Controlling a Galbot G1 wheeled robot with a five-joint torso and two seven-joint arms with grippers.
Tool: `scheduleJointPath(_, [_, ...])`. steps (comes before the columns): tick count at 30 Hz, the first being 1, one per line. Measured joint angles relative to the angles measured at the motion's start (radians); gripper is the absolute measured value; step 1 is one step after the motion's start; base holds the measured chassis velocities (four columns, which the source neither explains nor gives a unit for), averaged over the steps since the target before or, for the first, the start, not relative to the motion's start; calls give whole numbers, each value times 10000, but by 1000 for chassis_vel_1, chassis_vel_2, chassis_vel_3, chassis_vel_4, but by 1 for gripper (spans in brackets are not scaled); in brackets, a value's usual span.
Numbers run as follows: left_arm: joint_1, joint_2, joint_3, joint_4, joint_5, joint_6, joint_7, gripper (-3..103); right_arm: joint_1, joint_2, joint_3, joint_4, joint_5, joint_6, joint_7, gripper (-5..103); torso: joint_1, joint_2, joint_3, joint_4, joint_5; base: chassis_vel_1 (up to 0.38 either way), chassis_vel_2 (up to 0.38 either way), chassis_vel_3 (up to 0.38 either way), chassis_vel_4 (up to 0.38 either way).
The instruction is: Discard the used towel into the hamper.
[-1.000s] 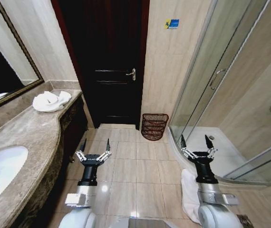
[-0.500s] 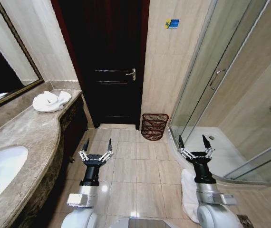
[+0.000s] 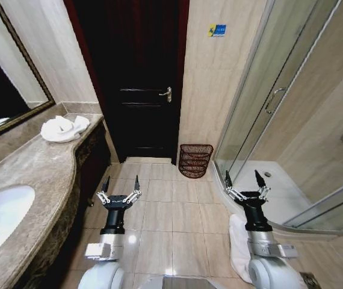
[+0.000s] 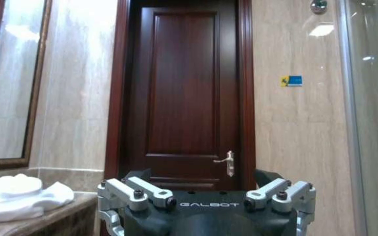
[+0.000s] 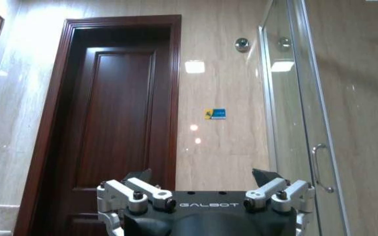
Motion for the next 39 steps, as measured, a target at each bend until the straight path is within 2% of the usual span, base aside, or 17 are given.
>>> scheduleJointPath(23, [163,1,150,80,-18,-93,158,100,276,-336,186,99,314,-296,192,100,7,-4,3,1,1,-156,164,158,-162])
scheduleJointPath(34, [179,1,210,256,123,-183,431,100,617,-556,116,-315,521,-320,148,100,3,-2,1,0,1,-161,156,158,-164])
scheduleJointPath(39, [19,1,144,481,24,-219,510,100,733,-461,15,-631,168,2,308,100,16,-5,5,1,0,-174,187,169,-188])
